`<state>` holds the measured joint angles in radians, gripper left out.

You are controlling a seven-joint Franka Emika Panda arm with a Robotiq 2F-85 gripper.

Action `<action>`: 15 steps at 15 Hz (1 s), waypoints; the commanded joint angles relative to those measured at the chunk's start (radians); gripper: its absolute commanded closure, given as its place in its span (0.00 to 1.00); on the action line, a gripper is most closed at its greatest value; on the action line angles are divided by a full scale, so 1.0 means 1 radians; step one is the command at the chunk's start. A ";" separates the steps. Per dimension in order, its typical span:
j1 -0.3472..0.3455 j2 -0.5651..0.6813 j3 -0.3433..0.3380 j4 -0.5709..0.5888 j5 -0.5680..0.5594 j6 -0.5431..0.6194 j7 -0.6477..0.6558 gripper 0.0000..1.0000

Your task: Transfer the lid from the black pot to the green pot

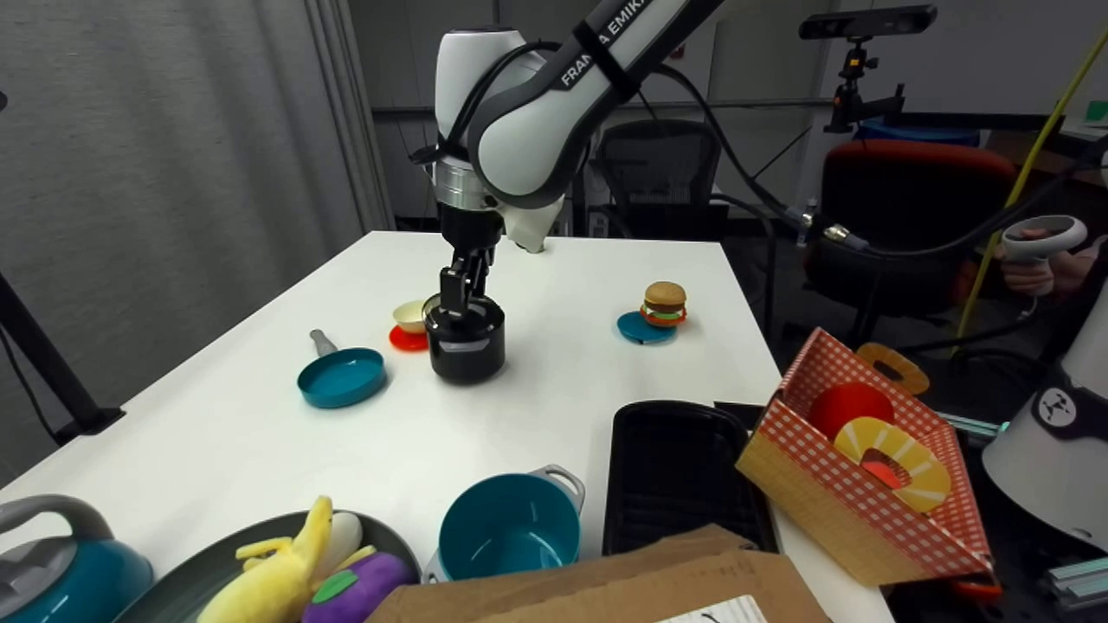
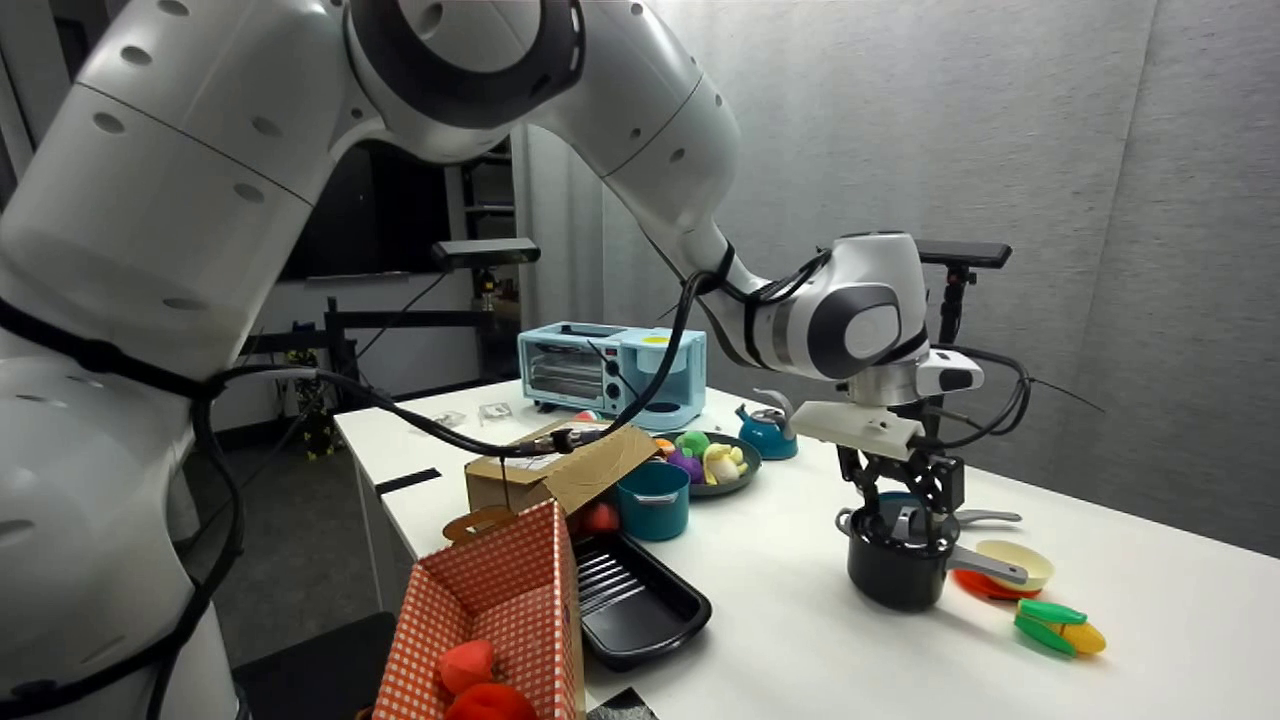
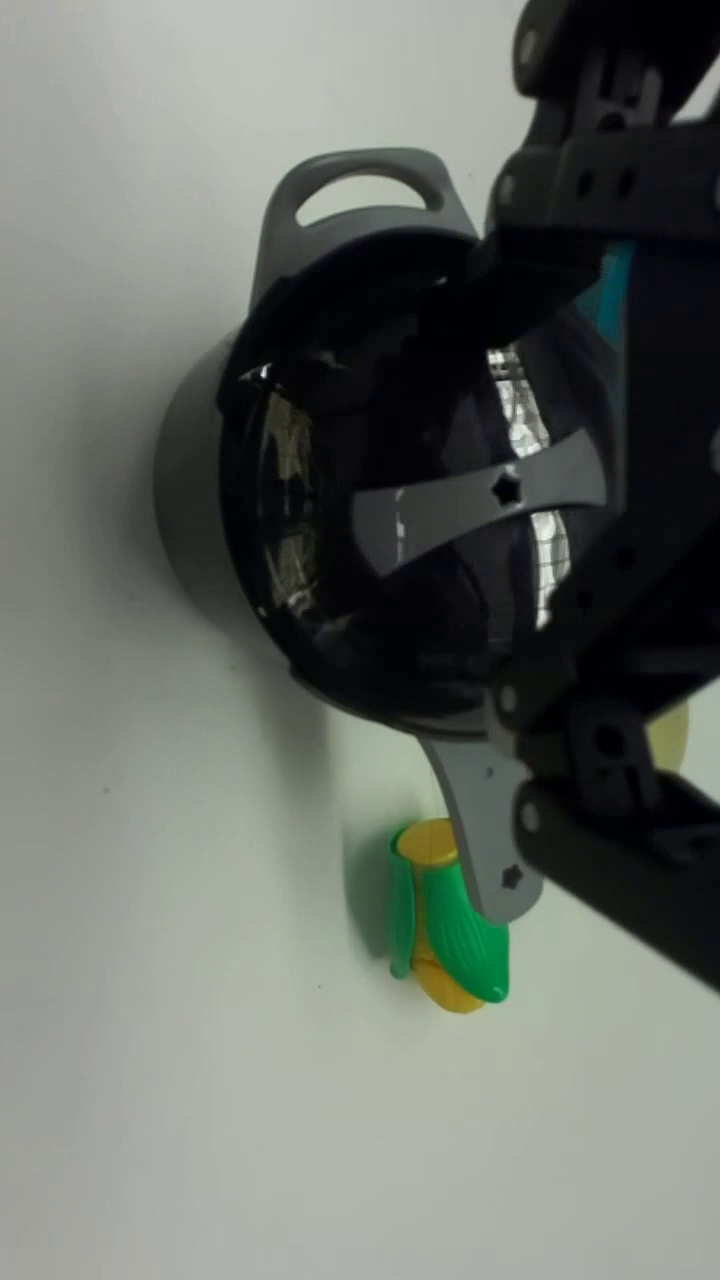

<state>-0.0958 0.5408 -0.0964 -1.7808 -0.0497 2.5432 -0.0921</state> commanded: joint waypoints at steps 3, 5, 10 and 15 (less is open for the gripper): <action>-0.024 0.013 0.019 0.035 0.007 -0.016 -0.025 0.67; -0.023 0.012 0.020 0.036 0.007 -0.015 -0.029 0.83; -0.022 -0.001 0.022 0.017 0.001 0.003 -0.048 0.96; -0.020 -0.050 0.030 -0.033 0.001 0.033 -0.067 0.96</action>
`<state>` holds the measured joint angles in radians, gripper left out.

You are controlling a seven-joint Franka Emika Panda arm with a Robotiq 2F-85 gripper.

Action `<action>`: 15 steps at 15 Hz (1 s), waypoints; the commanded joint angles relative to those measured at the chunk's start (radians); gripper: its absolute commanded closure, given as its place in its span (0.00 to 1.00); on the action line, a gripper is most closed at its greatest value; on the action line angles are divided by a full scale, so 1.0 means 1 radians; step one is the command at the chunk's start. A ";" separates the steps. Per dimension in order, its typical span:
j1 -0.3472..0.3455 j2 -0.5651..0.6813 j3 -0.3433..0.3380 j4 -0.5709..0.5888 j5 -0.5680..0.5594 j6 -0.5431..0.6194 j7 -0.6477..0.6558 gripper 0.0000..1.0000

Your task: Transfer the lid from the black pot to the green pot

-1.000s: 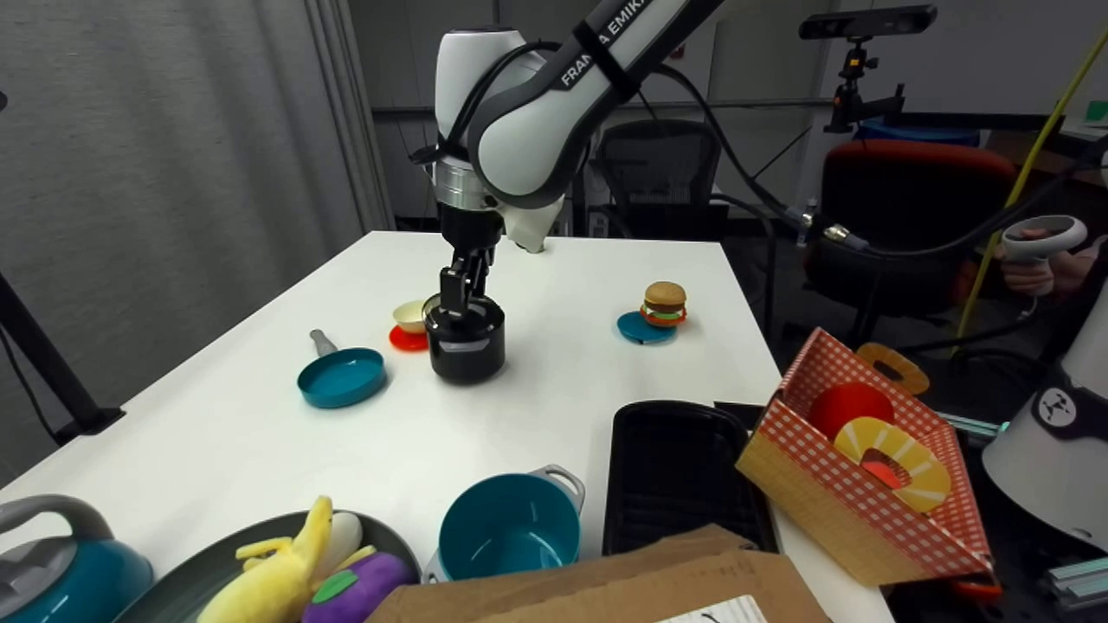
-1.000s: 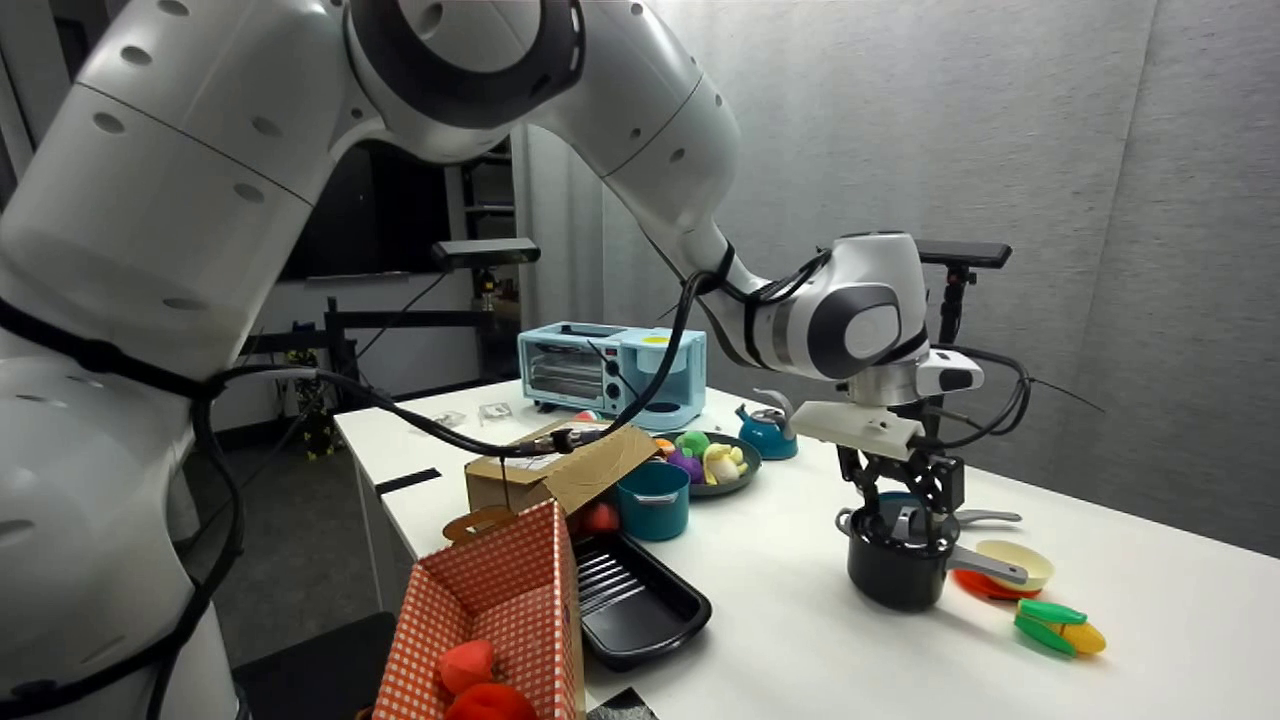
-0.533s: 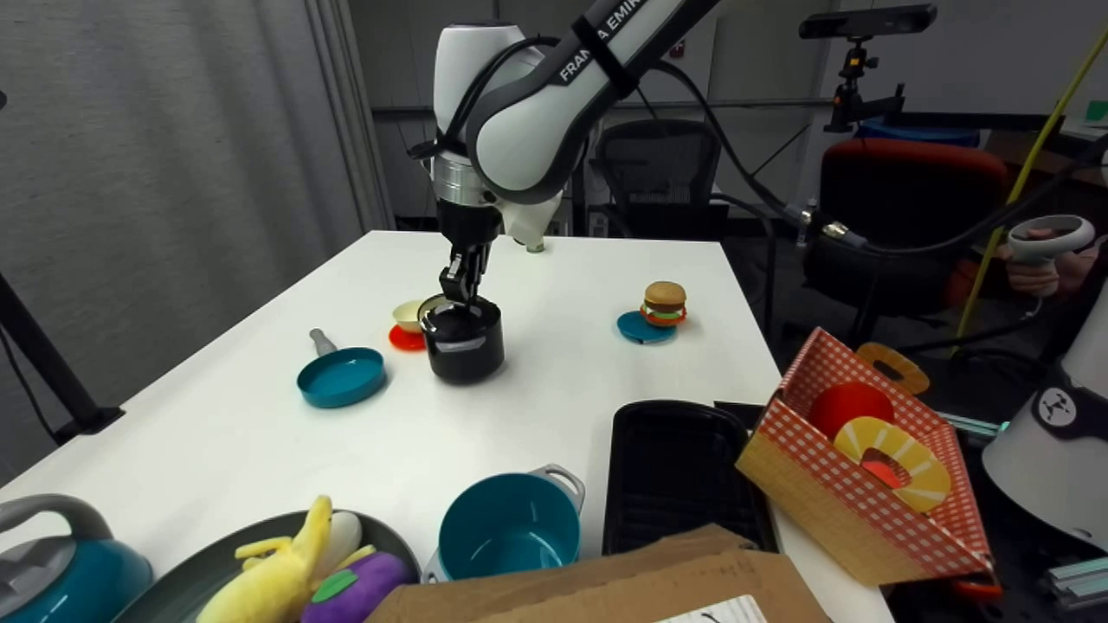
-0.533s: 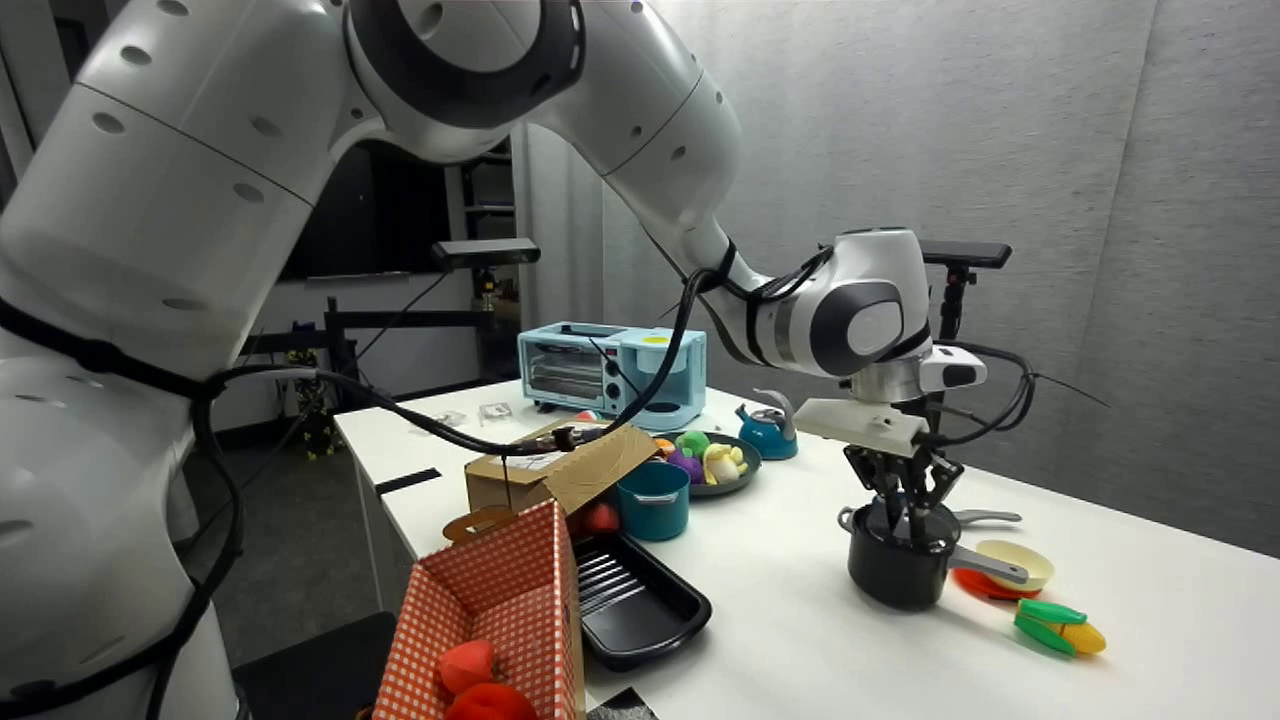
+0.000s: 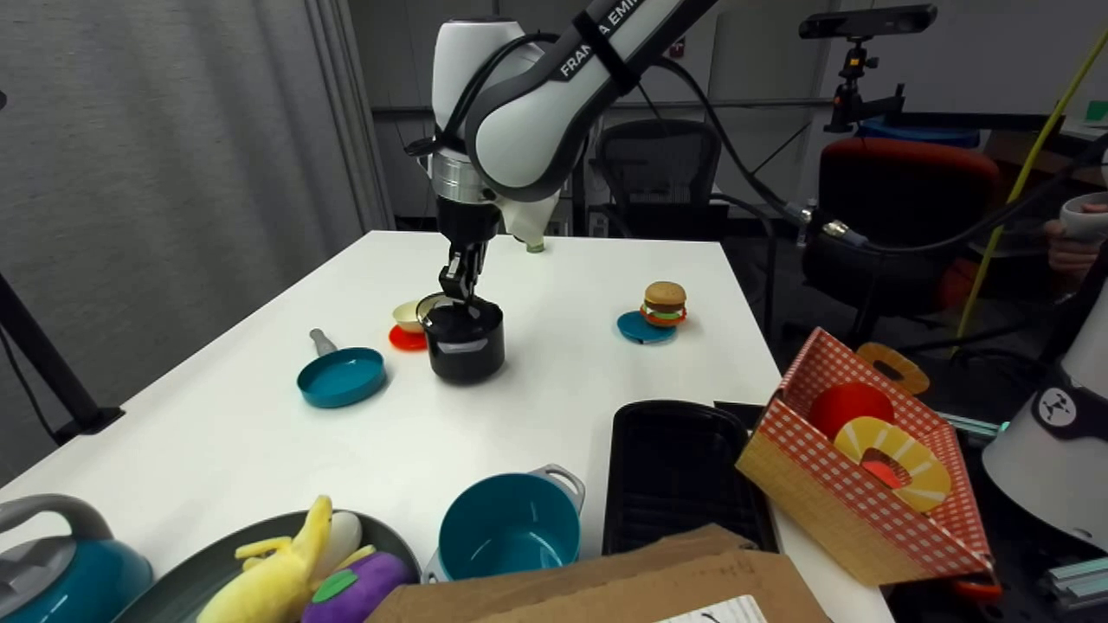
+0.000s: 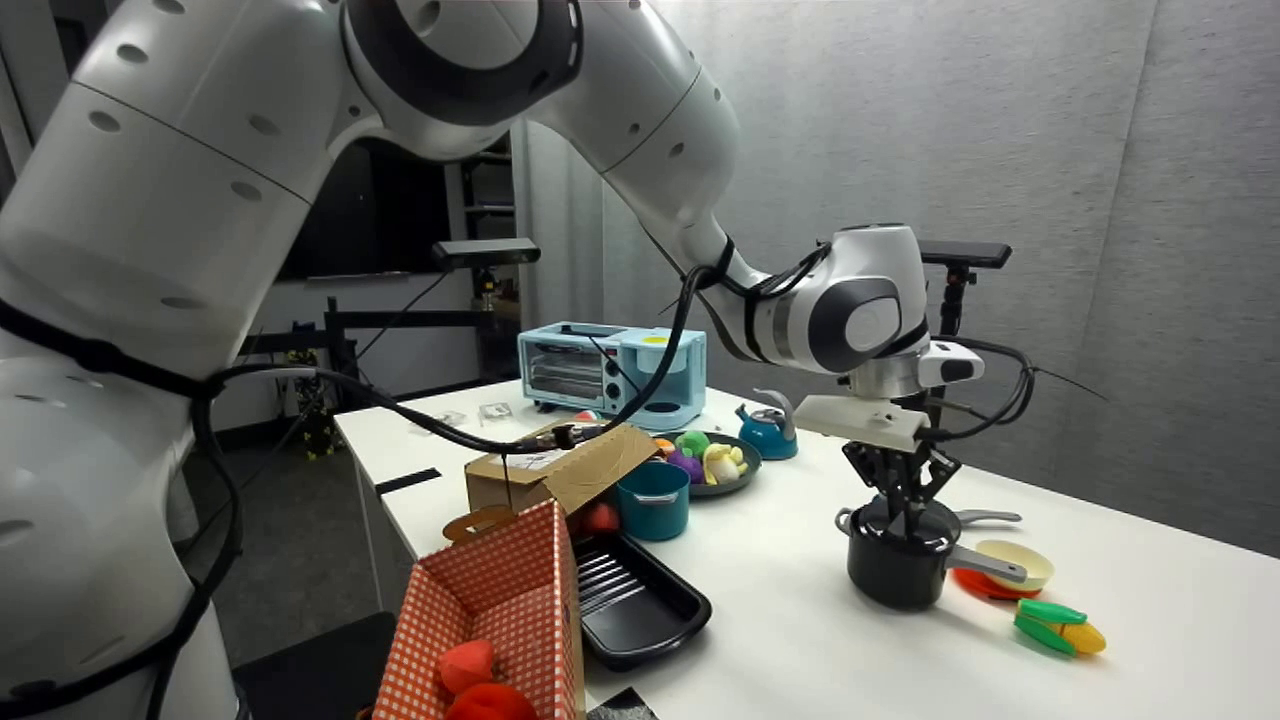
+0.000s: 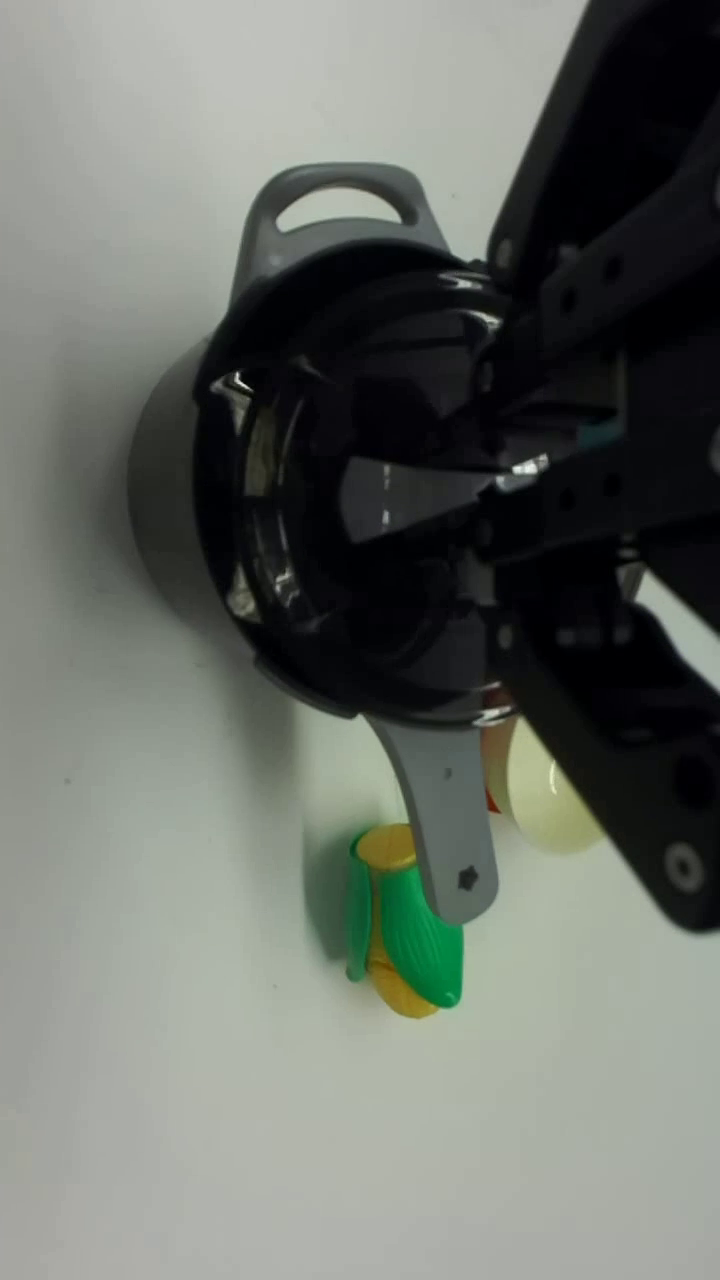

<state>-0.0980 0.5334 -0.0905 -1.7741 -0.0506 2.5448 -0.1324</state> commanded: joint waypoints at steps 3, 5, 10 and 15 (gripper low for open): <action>-0.015 -0.084 0.039 -0.078 0.004 0.053 -0.044 0.96; -0.016 -0.115 0.055 -0.106 0.010 0.066 -0.064 0.96; -0.017 -0.192 0.097 -0.193 0.027 0.075 -0.127 0.96; -0.014 -0.250 0.135 -0.256 0.039 0.025 -0.210 0.96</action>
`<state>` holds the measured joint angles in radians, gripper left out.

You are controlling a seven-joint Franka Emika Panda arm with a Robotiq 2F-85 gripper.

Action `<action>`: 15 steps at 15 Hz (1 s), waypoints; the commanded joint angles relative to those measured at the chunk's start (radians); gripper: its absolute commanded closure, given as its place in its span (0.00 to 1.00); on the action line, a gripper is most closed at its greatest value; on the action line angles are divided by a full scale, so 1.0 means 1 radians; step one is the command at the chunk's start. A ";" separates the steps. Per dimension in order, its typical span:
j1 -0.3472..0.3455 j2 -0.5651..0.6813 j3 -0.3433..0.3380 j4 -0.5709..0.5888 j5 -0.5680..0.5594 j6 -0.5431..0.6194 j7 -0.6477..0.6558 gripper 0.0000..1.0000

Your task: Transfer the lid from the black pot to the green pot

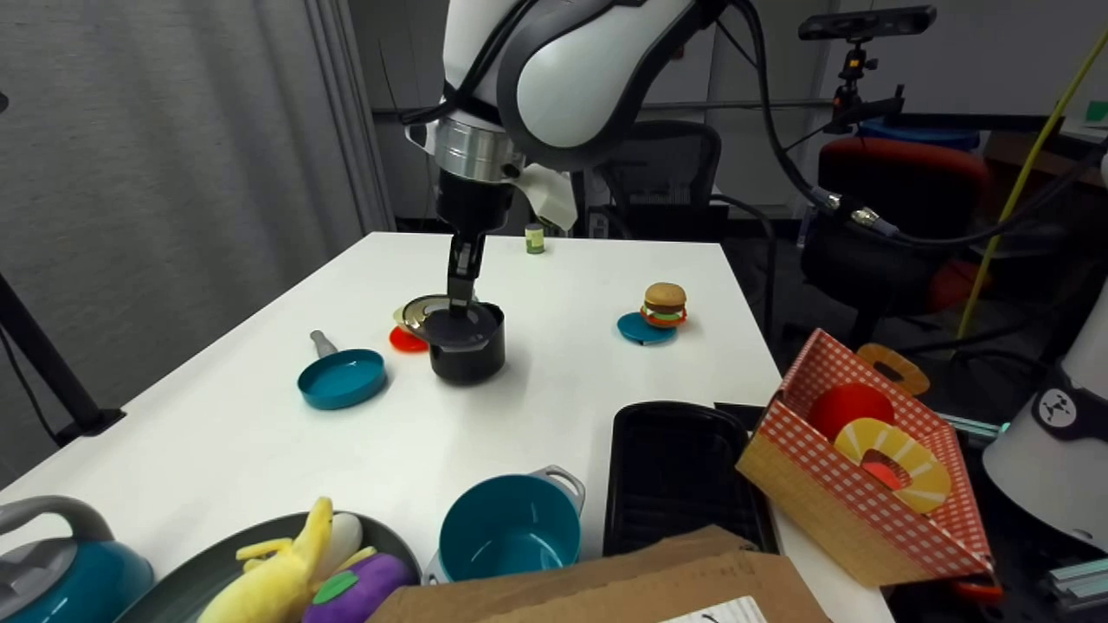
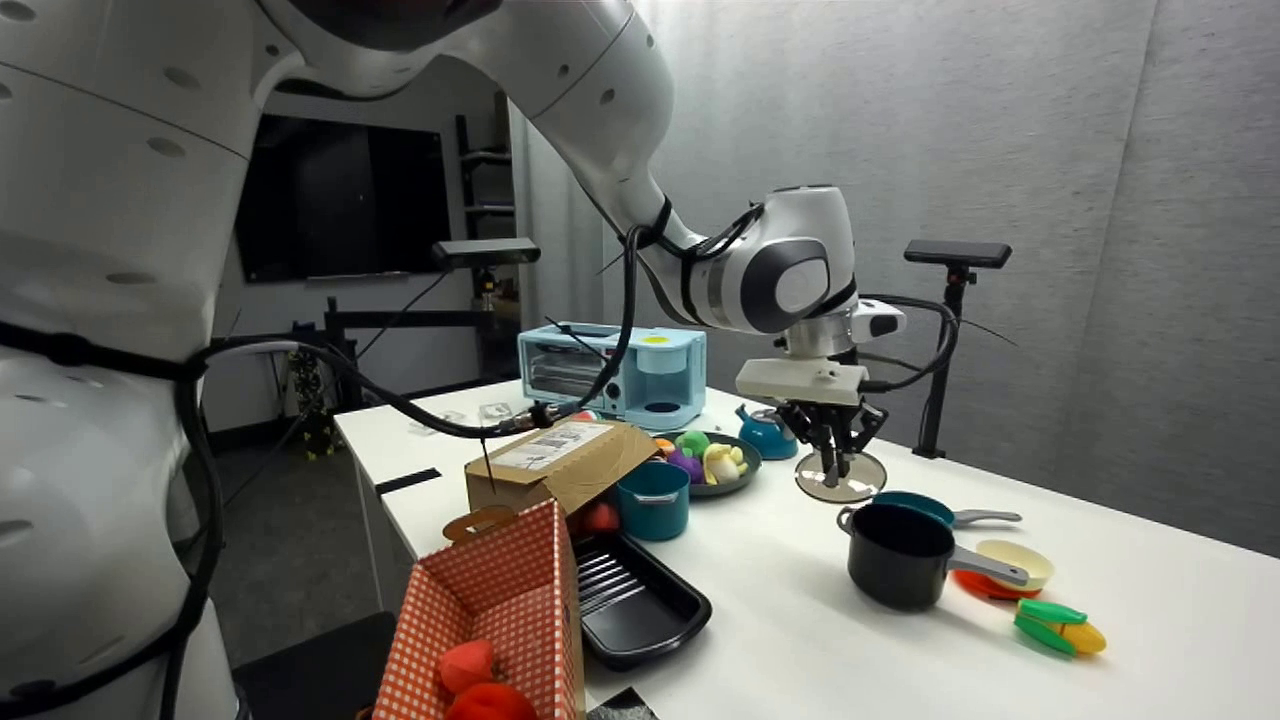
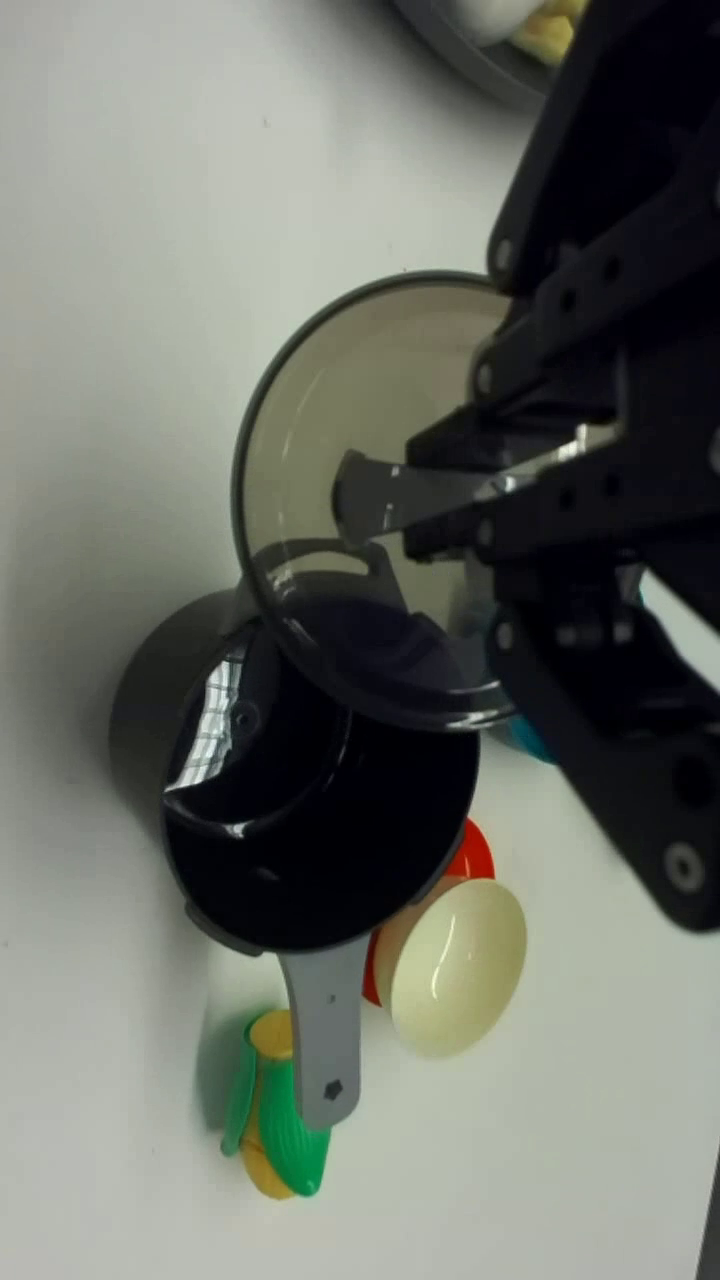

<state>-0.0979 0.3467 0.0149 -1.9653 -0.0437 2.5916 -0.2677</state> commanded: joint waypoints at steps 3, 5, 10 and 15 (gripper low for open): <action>-0.011 -0.094 0.047 -0.099 0.036 -0.043 -0.130 0.96; -0.010 -0.118 0.061 -0.119 0.043 -0.066 -0.177 0.96; 0.007 -0.183 0.079 -0.144 0.042 -0.179 -0.278 0.96; 0.030 -0.210 0.084 -0.134 0.050 -0.267 -0.374 0.96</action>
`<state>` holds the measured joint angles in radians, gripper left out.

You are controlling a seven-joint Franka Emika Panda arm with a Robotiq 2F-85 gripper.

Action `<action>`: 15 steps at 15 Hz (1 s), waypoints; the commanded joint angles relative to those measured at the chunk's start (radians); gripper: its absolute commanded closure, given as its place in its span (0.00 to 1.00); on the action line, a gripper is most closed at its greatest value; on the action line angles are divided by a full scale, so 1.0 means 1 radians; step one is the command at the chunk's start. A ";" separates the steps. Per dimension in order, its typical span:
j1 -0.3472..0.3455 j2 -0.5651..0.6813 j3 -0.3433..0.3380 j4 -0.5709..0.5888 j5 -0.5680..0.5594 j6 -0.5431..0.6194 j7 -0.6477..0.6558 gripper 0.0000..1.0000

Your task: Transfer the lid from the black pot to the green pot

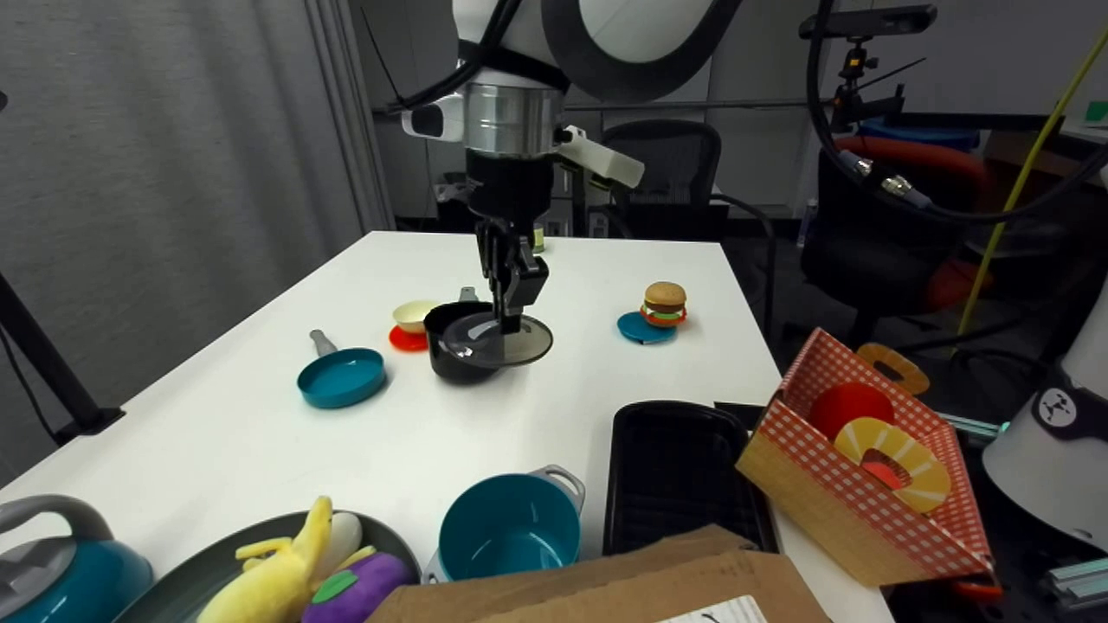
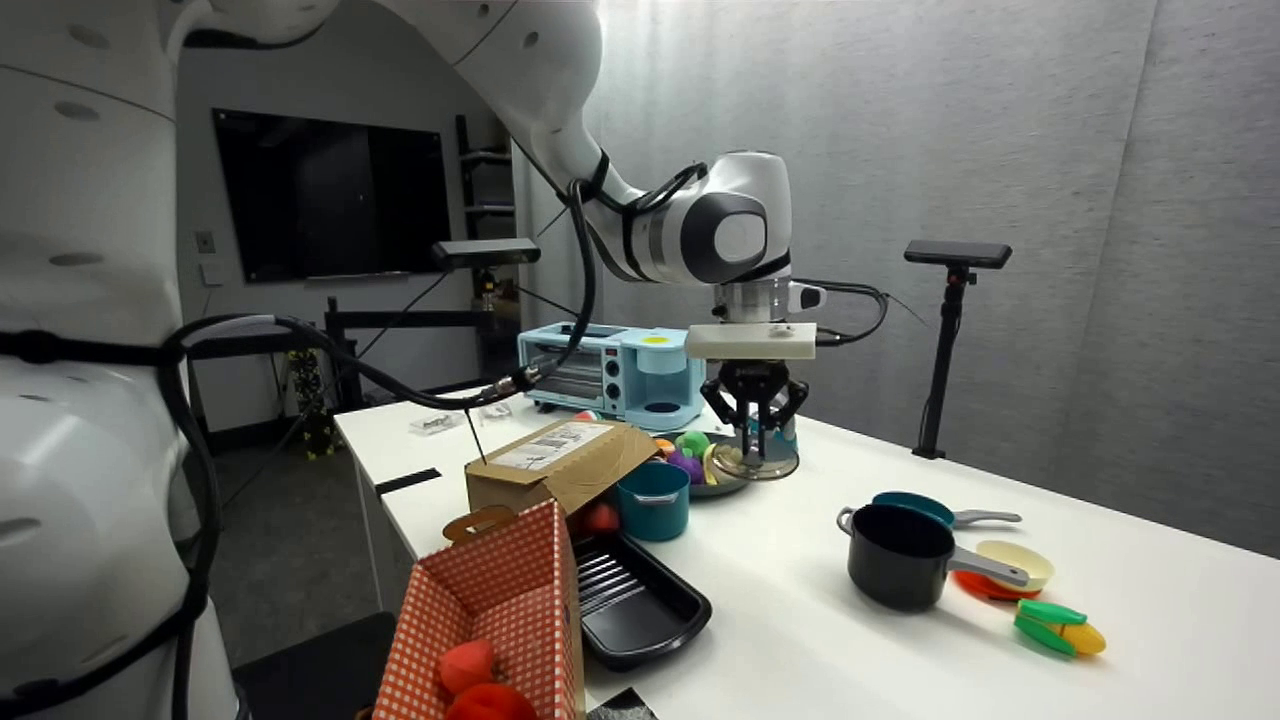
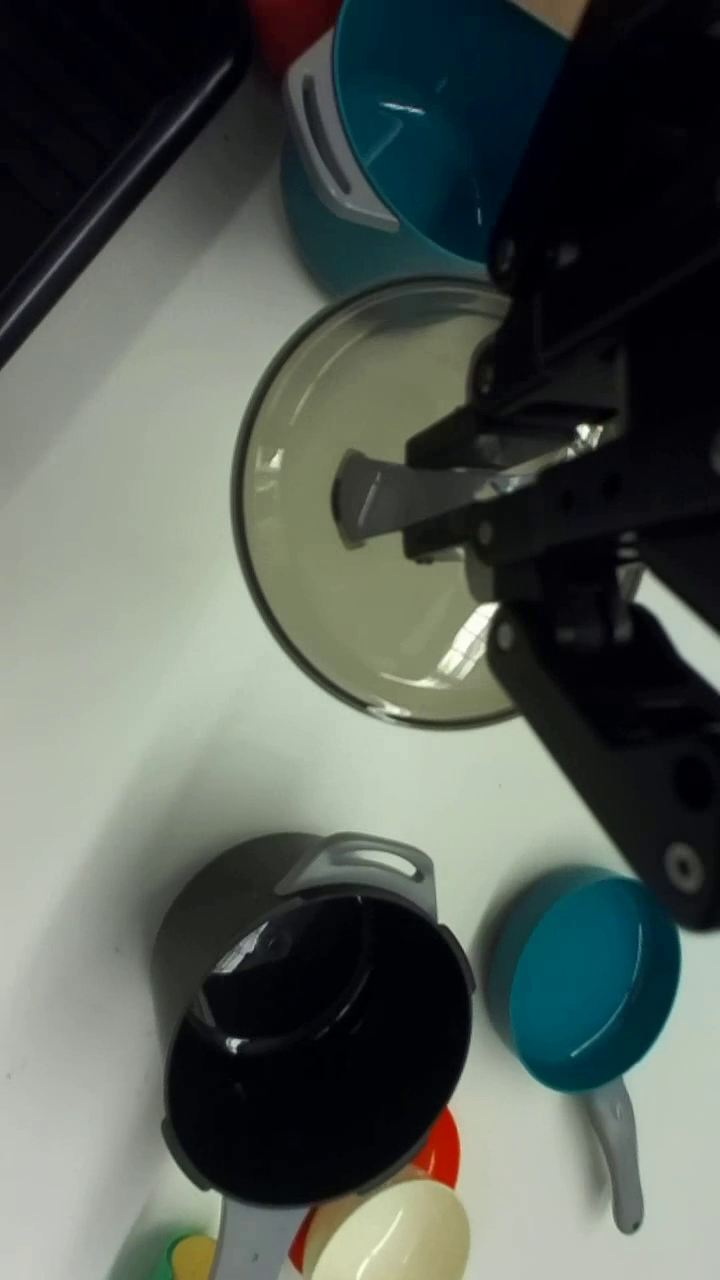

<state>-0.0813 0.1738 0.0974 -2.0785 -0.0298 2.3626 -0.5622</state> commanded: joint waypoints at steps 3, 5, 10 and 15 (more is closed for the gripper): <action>0.034 -0.019 0.006 -0.013 0.034 -0.035 -0.122 0.96; 0.047 -0.006 0.015 -0.009 0.041 -0.035 -0.152 0.96; 0.078 0.014 0.044 -0.001 0.047 -0.040 -0.197 0.96; 0.099 0.033 0.065 0.004 0.046 -0.049 -0.224 0.96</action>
<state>0.0071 0.2047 0.1561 -2.0811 -0.0103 2.3393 -0.7449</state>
